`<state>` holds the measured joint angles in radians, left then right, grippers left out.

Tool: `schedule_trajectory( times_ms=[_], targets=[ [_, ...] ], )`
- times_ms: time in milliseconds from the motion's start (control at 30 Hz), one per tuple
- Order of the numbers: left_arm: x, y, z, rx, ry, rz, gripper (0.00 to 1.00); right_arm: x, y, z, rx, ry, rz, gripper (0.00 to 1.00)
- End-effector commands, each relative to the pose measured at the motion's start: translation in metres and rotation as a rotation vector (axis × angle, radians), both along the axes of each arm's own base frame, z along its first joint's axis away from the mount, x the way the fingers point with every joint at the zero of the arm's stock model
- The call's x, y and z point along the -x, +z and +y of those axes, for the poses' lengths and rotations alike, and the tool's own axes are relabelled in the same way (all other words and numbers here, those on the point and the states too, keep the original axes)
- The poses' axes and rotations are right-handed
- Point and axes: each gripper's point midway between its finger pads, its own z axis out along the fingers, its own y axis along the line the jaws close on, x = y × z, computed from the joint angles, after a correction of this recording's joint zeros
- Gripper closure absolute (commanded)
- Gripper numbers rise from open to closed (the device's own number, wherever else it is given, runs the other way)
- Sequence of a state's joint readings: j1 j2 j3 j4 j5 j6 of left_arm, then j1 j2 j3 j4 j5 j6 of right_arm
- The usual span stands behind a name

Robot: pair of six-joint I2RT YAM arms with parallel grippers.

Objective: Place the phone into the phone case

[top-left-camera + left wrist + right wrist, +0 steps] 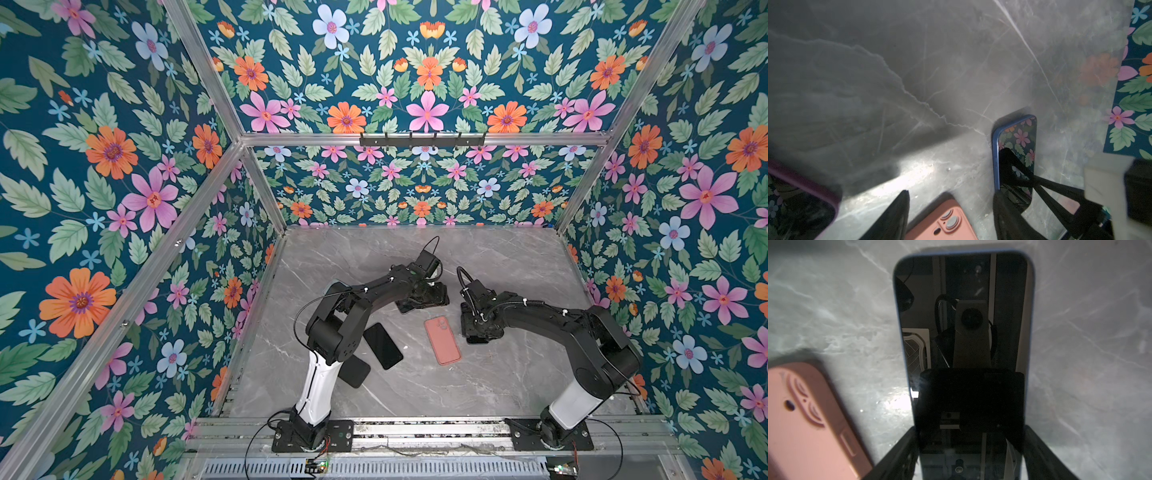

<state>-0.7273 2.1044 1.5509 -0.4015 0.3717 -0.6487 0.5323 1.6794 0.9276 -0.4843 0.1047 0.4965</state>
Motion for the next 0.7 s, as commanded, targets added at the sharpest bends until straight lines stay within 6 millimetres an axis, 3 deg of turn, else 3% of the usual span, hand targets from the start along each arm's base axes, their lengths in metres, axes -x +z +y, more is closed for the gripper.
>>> schedule_trajectory(
  times_ms=[0, 167, 267, 667],
  targets=[
    [-0.001, 0.004, -0.013, 0.052, -0.033, -0.001, 0.34, 0.010, -0.009, 0.002, -0.030, -0.001, 0.051, 0.30],
    [0.000, 0.002, -0.034, 0.159, -0.063, 0.045, 0.35, 0.011, -0.010, 0.003, -0.062, 0.008, 0.035, 0.33],
    [-0.003, 0.001, -0.037, 0.200, -0.061, 0.061, 0.36, 0.009, -0.002, 0.007, -0.111, 0.018, 0.003, 0.34],
    [-0.006, -0.004, -0.051, 0.394, -0.069, 0.103, 0.40, 0.012, -0.008, 0.013, -0.177, 0.040, 0.003, 0.36]
  ],
)
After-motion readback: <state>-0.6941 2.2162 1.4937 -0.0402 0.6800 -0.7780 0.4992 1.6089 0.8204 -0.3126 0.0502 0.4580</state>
